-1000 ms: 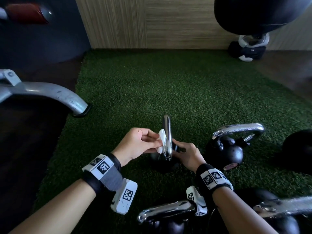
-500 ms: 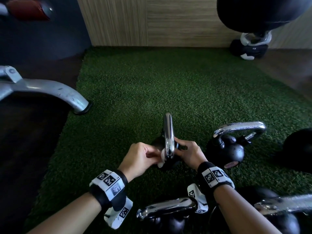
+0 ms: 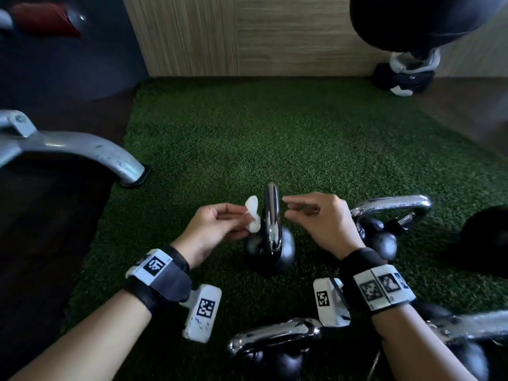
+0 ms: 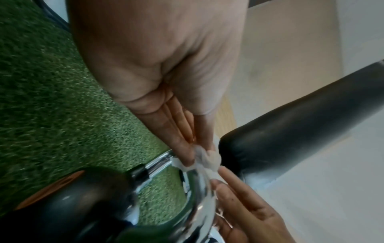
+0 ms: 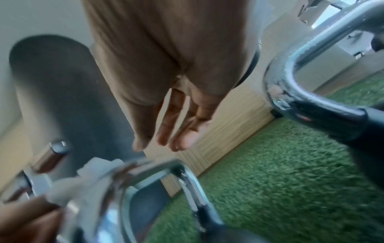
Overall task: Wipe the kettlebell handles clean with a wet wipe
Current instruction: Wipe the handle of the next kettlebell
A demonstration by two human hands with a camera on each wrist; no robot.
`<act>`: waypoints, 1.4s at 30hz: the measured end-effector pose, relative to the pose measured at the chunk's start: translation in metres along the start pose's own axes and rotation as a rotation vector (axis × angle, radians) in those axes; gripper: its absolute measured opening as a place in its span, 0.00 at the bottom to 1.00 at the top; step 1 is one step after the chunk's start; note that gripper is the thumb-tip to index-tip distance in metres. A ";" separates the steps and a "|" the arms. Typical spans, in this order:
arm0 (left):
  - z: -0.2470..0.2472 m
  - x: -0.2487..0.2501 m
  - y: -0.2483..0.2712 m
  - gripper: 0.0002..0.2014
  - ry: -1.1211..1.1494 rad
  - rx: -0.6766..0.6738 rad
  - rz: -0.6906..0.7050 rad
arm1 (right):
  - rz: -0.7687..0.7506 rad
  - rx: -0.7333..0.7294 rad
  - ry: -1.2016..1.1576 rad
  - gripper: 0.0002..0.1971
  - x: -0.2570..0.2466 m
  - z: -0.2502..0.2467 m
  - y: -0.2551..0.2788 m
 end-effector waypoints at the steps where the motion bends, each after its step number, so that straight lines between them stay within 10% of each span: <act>1: 0.002 0.008 0.001 0.08 0.022 -0.013 0.003 | -0.035 -0.022 -0.093 0.19 -0.014 -0.001 0.000; 17: 0.038 0.025 0.003 0.11 0.121 -0.112 0.012 | -0.025 0.017 -0.232 0.13 -0.035 0.005 0.000; 21: 0.020 0.014 -0.007 0.05 -0.178 -0.012 0.020 | 0.123 0.119 -0.262 0.13 0.000 -0.007 -0.008; 26: 0.007 -0.057 -0.030 0.59 -0.929 -0.229 -0.061 | 0.315 0.189 -0.276 0.15 0.053 -0.004 -0.011; 29: 0.027 -0.096 -0.036 0.72 -1.146 -0.225 0.054 | 0.368 0.208 -0.292 0.17 0.074 0.005 -0.012; 33: 0.047 -0.099 -0.033 0.56 -1.110 -0.016 0.111 | 0.401 0.197 -0.261 0.14 0.091 0.008 -0.014; 42: 0.027 -0.064 -0.027 0.31 -1.001 -0.106 0.222 | 0.463 0.226 -0.180 0.22 0.107 0.031 -0.025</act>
Point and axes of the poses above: each hand's wrist, its own y-axis away from the middle knuckle, its own z-axis out of the palm, x = y × z, the point moved 5 cm from there along -y, towards the middle knuckle, and after that the axes turned 3 degrees about -x, right-handed, at the moved point
